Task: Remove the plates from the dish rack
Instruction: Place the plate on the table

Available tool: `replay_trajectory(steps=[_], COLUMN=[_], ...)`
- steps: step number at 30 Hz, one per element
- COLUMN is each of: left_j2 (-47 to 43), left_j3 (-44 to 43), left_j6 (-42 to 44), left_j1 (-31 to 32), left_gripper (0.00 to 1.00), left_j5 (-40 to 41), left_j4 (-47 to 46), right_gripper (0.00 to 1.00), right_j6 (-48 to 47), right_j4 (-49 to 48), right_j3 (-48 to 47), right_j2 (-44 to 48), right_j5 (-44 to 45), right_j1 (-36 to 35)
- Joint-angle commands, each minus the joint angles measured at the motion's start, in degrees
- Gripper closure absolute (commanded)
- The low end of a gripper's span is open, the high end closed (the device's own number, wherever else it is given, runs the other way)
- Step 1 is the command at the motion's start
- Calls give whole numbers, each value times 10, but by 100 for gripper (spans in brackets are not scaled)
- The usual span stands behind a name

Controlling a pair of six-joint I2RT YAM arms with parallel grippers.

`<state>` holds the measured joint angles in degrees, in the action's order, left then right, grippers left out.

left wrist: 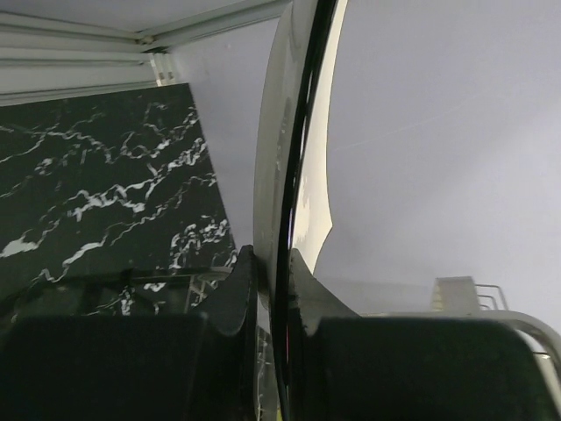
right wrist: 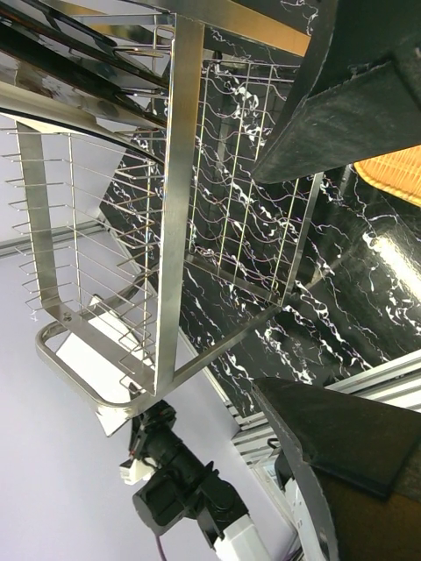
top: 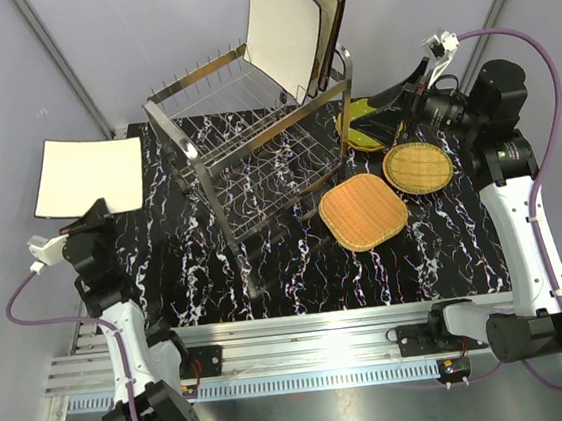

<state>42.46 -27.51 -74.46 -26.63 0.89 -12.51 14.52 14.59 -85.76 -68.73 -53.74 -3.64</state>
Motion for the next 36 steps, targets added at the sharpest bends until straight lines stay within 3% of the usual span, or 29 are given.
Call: replay_trajectory(steps=[1,36], left_j2=[-32,89], left_j3=[12,177], left_j6=[-7,-14], left_j1=[-3,-3], left_gripper=[100,99], left_j5=[20,-36], left_j4=[-148,-169], right_gripper=[0,0], right_j6=[-4,38], right_j4=[-12,-39], right_j3=[2,25], right_j2=[1,-28], right_j5=[-17,-26], right_j1=[5,10])
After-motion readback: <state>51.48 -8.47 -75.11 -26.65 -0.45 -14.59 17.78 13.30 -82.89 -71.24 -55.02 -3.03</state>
